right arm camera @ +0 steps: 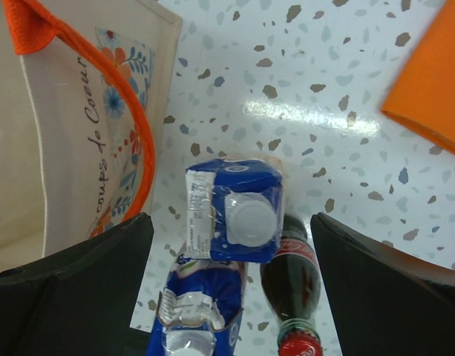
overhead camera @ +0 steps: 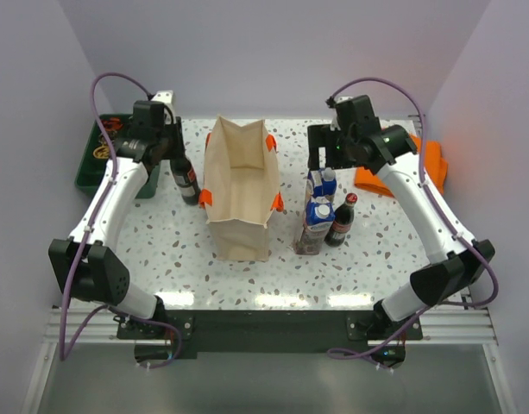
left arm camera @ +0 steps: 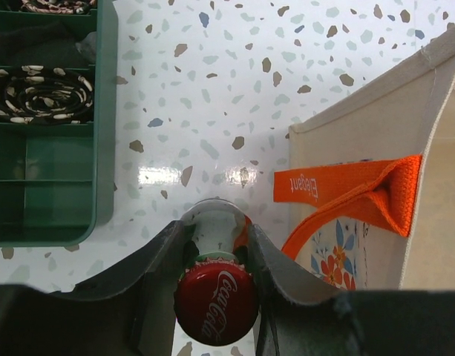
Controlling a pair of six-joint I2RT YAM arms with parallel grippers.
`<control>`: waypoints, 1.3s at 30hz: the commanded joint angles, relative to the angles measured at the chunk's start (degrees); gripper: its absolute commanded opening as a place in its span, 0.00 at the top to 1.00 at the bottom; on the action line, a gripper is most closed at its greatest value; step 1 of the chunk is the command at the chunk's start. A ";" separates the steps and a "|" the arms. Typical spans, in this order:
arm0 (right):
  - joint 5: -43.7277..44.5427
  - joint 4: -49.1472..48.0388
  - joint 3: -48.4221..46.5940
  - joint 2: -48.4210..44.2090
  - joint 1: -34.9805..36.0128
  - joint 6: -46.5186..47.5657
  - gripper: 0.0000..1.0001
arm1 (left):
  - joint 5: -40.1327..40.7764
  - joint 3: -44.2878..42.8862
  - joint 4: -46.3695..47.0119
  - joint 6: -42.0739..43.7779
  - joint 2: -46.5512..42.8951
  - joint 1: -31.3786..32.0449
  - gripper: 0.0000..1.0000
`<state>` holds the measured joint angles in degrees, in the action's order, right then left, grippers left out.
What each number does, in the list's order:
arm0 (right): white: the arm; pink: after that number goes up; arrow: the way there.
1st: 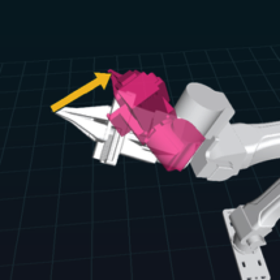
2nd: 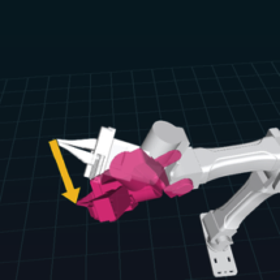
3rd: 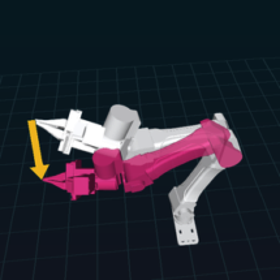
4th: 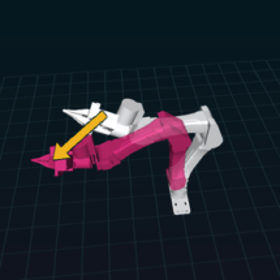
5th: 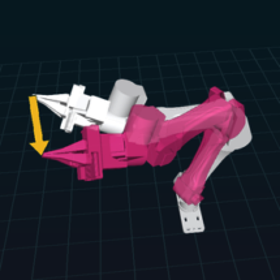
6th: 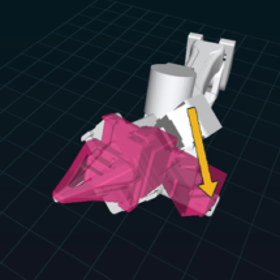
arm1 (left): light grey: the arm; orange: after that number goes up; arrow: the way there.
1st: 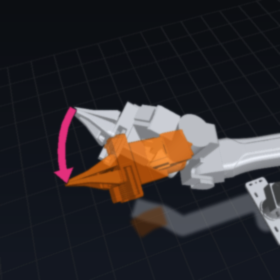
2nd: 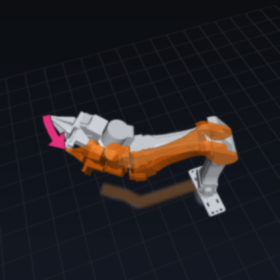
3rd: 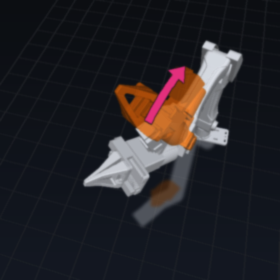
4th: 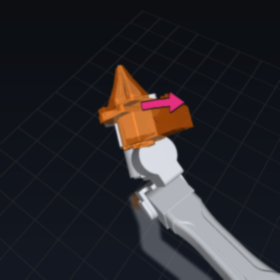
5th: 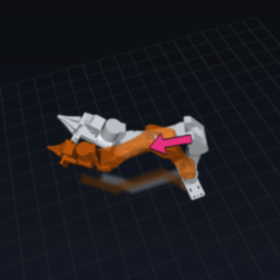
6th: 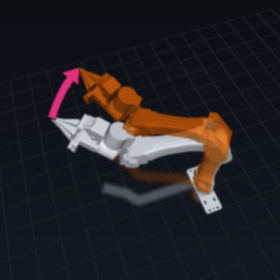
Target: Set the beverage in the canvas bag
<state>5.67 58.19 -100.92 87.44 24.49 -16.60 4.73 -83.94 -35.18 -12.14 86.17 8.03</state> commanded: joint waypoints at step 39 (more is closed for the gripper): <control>3.73 -7.74 -8.76 15.04 14.62 -1.59 0.53 | -0.51 -38.05 -1.92 1.42 -1.79 0.58 1.00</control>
<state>8.38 53.52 -108.12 101.45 38.54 -17.32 4.84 -115.90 -48.95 -10.90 88.88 8.36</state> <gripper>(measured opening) 0.503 0.408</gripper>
